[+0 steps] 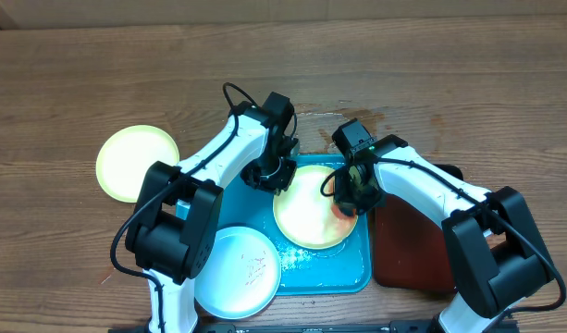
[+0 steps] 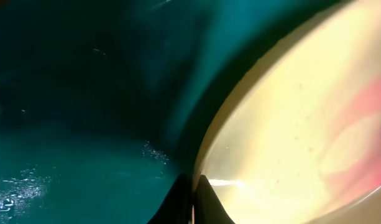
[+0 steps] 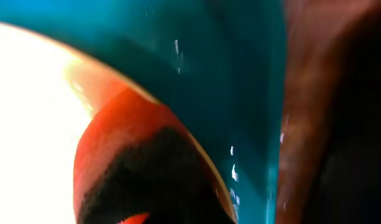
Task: Clean dirty plates on tray and stack at the side
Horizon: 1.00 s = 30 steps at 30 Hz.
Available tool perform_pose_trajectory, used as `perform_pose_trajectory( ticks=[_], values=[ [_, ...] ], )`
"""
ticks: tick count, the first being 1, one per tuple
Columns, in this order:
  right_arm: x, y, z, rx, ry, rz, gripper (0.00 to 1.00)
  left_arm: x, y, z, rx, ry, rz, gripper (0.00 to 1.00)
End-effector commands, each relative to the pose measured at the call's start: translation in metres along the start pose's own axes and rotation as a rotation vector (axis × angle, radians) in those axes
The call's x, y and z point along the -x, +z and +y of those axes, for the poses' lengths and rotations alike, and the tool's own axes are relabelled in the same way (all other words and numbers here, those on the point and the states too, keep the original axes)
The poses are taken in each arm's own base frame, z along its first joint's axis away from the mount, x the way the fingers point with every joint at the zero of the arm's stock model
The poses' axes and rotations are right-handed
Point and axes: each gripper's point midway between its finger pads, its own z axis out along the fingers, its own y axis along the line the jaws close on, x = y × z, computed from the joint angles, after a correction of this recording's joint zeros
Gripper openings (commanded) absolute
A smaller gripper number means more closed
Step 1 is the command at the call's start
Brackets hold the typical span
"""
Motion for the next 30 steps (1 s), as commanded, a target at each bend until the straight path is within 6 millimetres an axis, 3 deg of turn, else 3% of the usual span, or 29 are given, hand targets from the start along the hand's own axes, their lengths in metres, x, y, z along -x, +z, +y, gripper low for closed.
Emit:
perform_pose_trajectory(
  ticks=[1, 8, 18, 24, 30],
  values=[
    [-0.037, 0.015, -0.004, 0.016, -0.110, 0.159, 0.04, -0.002, 0.003, 0.011, 0.037, -0.030, 0.009, 0.04],
    [-0.057, 0.014, 0.012, 0.067, -0.325, 0.209, 0.04, 0.002, 0.003, 0.011, 0.035, -0.037, -0.009, 0.04],
    [-0.061, 0.002, 0.080, 0.420, -0.427, 0.198, 0.04, 0.002, 0.003, 0.011, 0.035, -0.037, -0.008, 0.04],
    [-0.049, -0.001, 0.093, 0.462, -0.308, 0.172, 0.04, 0.002, 0.003, 0.011, 0.035, -0.038, -0.005, 0.04],
    [-0.024, -0.005, 0.102, 0.498, -0.114, 0.125, 0.04, 0.001, 0.003, 0.011, 0.036, -0.043, -0.002, 0.04]
  ],
)
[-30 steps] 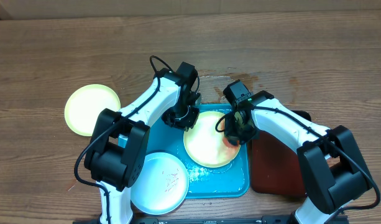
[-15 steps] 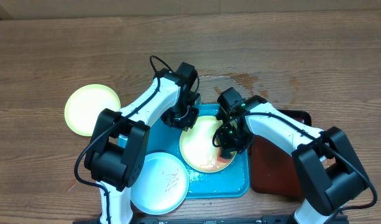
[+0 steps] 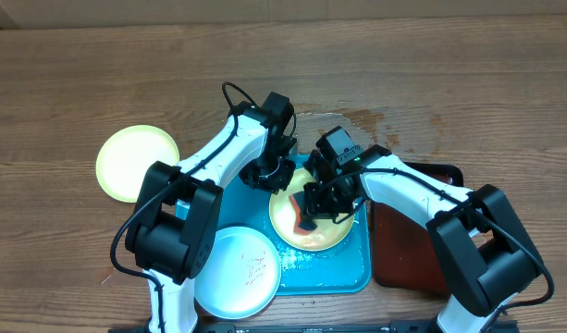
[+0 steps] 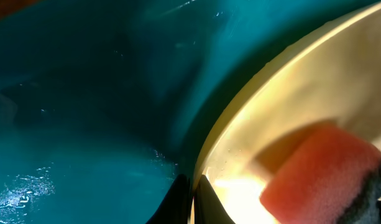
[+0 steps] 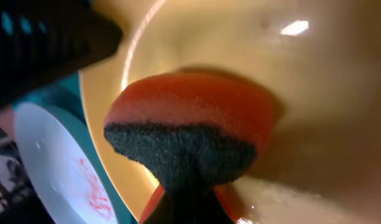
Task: Clean dirty plates on tray and stack at the side
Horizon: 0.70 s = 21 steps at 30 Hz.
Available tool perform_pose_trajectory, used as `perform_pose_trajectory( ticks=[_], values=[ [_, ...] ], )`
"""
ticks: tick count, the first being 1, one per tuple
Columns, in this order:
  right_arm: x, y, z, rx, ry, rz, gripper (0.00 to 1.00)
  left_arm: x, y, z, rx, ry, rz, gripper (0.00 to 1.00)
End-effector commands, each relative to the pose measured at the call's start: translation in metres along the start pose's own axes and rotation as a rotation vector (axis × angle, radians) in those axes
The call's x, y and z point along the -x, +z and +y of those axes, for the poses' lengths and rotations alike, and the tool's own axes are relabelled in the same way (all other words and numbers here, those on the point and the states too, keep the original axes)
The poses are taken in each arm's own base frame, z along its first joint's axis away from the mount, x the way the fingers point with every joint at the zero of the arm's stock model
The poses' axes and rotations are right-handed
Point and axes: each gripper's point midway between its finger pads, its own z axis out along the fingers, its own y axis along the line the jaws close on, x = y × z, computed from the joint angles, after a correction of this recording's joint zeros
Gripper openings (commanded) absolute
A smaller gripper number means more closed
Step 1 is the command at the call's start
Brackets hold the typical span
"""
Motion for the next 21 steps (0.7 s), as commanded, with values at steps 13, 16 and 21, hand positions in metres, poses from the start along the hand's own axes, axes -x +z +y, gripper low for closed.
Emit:
perform_pose_trajectory(
  ticks=[13, 16, 21],
  values=[
    [0.004, -0.029, -0.087, -0.275, 0.502, -0.088, 0.04, -0.002, 0.002, 0.006, 0.013, -0.046, 0.011, 0.04],
    [-0.011, -0.031, -0.094, -0.315, 0.411, -0.021, 0.04, -0.002, 0.003, 0.006, 0.013, -0.046, 0.011, 0.04],
    [-0.025, -0.029, -0.088, -0.311, 0.244, 0.062, 0.04, -0.001, 0.002, 0.006, 0.009, -0.045, 0.005, 0.04]
  ],
)
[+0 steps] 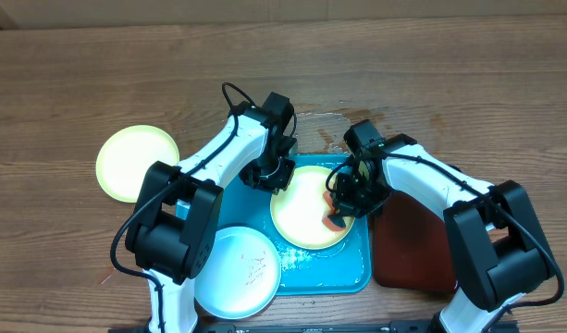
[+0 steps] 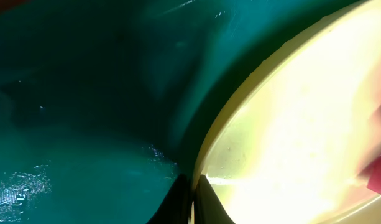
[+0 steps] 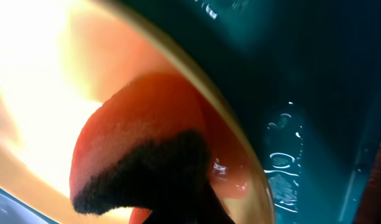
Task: Clean dirty plates on tray and stack at the side
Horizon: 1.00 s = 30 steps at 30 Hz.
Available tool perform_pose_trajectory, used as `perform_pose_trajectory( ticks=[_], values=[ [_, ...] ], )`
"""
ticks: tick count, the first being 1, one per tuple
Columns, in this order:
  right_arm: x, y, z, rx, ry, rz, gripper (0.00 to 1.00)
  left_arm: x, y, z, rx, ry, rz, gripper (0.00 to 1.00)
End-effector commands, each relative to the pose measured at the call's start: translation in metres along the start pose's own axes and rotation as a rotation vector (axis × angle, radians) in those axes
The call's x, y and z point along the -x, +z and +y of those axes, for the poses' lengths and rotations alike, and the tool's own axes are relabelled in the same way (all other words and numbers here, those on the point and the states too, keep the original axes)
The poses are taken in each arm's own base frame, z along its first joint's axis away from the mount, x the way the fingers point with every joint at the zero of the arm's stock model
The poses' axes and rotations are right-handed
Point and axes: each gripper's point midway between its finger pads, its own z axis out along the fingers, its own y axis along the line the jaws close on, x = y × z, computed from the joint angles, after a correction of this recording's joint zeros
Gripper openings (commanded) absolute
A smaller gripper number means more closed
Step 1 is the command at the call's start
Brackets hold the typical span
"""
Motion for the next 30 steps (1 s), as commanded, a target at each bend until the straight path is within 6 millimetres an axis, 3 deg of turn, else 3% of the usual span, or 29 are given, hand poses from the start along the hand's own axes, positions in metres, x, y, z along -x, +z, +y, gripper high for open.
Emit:
perform_pose_trajectory(
  ticks=[1, 5, 13, 19, 21, 26, 30],
  values=[
    [-0.007, 0.006, -0.013, -0.072, -0.188, 0.018, 0.04, 0.000, 0.002, 0.005, 0.005, -0.029, 0.004, 0.04],
    [-0.011, 0.010, 0.004, -0.007, -0.311, 0.029, 0.04, 0.000, 0.003, 0.004, 0.002, -0.032, 0.004, 0.04],
    [-0.012, 0.009, 0.051, 0.200, -0.389, 0.011, 0.04, 0.000, 0.002, 0.005, 0.002, -0.040, 0.004, 0.04],
    [-0.024, 0.015, 0.072, 0.231, -0.419, 0.018, 0.04, 0.000, 0.002, 0.005, 0.002, -0.041, 0.004, 0.04],
    [-0.026, 0.017, 0.079, 0.236, -0.371, 0.017, 0.04, 0.000, 0.002, 0.005, 0.002, -0.041, 0.004, 0.04],
    [-0.017, 0.022, 0.084, 0.198, -0.037, -0.018, 0.04, 0.000, 0.002, 0.005, 0.002, -0.041, 0.004, 0.04],
    [-0.010, 0.024, 0.082, 0.171, 0.044, -0.061, 0.04, -0.002, 0.002, 0.005, 0.003, -0.043, 0.011, 0.04]
  ],
)
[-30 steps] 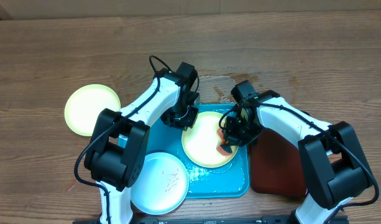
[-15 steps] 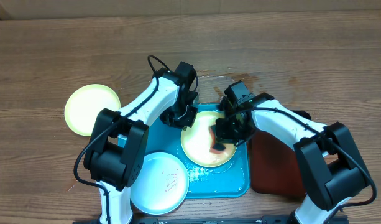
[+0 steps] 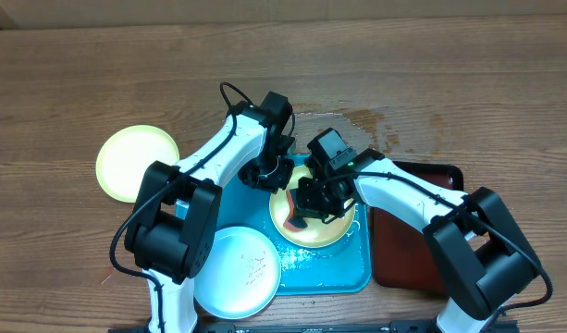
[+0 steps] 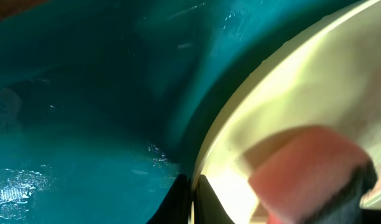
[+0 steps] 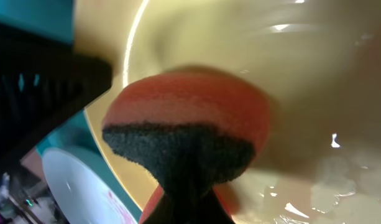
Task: Clean dirty plates on tray and stack at the side
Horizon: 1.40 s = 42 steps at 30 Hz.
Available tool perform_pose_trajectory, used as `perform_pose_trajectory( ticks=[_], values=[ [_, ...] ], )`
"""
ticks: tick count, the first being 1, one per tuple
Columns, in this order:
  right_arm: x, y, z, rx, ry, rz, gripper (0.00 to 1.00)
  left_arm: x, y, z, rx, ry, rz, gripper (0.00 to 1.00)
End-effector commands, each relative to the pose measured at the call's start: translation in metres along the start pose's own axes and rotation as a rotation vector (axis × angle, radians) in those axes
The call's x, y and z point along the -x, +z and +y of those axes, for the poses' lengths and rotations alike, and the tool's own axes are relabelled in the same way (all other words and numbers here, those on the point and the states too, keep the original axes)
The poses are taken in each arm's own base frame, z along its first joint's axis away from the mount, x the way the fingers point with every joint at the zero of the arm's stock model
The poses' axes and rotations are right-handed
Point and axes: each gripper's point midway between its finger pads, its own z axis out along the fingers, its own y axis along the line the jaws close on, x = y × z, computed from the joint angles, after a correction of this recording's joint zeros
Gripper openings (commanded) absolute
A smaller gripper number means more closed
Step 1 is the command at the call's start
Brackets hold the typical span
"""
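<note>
A cream plate (image 3: 322,231) lies in the teal tray (image 3: 357,268). My left gripper (image 3: 276,178) is shut on the plate's upper left rim (image 4: 206,163), its fingertips (image 4: 191,198) pinching the edge. My right gripper (image 3: 313,205) is shut on an orange sponge with a dark scouring side (image 5: 187,124), pressed onto the left part of the plate (image 5: 314,93). The sponge (image 4: 308,171) also shows in the left wrist view. A white plate with red smears (image 3: 237,270) lies at the tray's lower left corner. A clean pale yellow plate (image 3: 130,162) sits on the table at the left.
A dark red-brown tray (image 3: 408,245) lies right of the teal tray. Water glistens on the wooden table (image 3: 375,120) behind the trays. Suds and water lie on the teal tray floor (image 4: 28,186).
My right gripper with the sponge has moved from the plate's right edge to its left part, near the left gripper. The left gripper still pinches the rim.
The left gripper has held the cream plate's rim throughout. The sponge in my right gripper was at the plate's right edge, then on its left part, then back at the right edge, and now on the left part again.
</note>
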Motion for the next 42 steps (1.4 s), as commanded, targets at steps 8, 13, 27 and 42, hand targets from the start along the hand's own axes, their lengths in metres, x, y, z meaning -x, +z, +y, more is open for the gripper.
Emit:
perform_pose_trajectory(
  ticks=[8, 13, 27, 42],
  values=[
    [-0.026, -0.006, -0.067, -0.326, 0.285, 0.005, 0.04, -0.003, 0.003, 0.002, 0.004, -0.028, 0.013, 0.04],
    [-0.043, -0.017, -0.087, -0.417, 0.260, 0.078, 0.04, -0.002, 0.003, 0.002, 0.004, -0.028, 0.013, 0.04],
    [0.009, -0.055, -0.148, -0.552, 0.449, -0.141, 0.04, -0.004, 0.003, 0.003, 0.005, -0.029, 0.020, 0.04],
    [0.061, -0.052, -0.105, -0.338, 0.094, -0.196, 0.04, -0.006, 0.003, 0.003, 0.006, -0.027, 0.027, 0.04]
  ],
)
